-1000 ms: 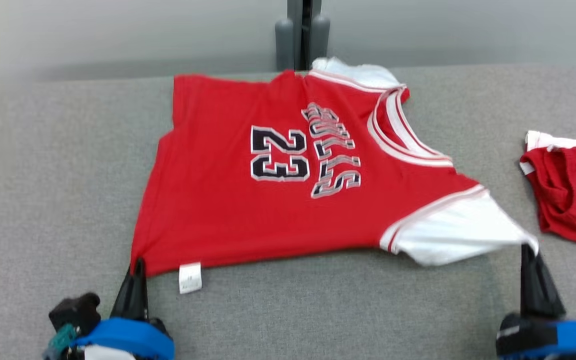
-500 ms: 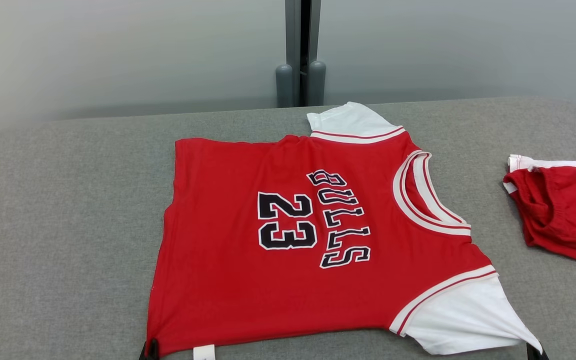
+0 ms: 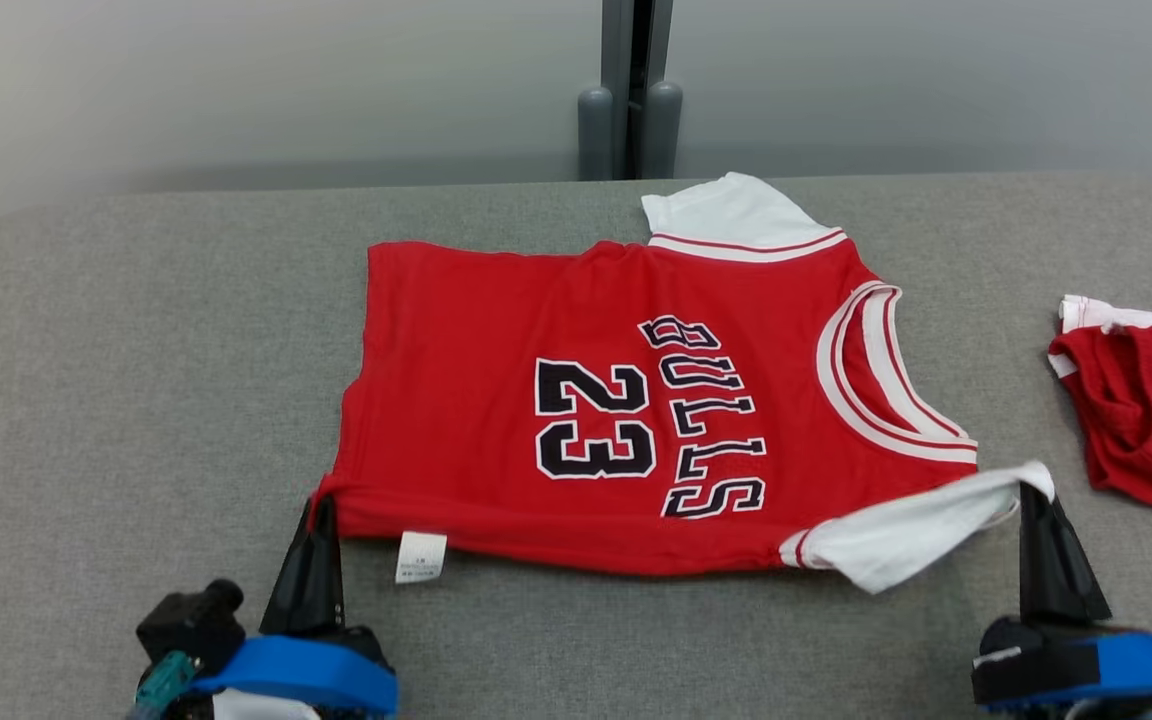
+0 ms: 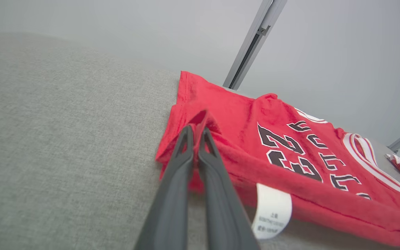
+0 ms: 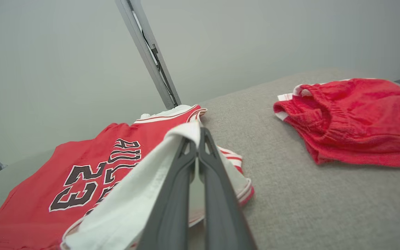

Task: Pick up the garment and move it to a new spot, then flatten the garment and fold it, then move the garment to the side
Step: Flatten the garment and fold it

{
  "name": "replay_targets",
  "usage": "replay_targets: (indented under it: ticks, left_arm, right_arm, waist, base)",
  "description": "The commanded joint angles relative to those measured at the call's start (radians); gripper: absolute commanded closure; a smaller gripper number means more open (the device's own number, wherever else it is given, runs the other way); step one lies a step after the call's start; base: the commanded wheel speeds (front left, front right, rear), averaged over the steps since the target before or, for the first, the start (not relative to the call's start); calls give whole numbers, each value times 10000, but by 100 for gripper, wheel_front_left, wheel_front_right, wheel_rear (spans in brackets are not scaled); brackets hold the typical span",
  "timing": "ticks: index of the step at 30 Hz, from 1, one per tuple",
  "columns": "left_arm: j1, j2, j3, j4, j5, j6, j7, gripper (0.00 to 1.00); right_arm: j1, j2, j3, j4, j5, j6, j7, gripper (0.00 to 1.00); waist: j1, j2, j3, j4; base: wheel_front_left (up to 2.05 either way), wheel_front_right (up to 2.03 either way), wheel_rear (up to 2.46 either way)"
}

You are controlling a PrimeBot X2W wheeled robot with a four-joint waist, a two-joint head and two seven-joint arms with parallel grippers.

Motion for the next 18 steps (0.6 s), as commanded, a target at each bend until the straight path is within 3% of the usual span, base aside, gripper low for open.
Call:
replay_targets:
  ticks: [1,10,18]
  left_arm:
    - [-475,-7,-54,68,-54,-16,-43,100]
    - [-2258,-3,-208,731,-96,-16,-43,100]
    - [-3250,39,-154,1682,-15,-17,-41,100]
  right_arm:
    - [-579,-10,78,150,-154,1,-36,100]
    - [-3036,-10,-127,1151,-796,1,-33,100]
    - [-4133,-10,-788,2105,-1237,1,-35,100]
  waist:
    - [0,-1,189,52]
    - [0,-1,1067,244]
    - [0,-1,1539,343]
  base:
    - [0,0,0]
    - [0,0,0]
    - [0,0,0]
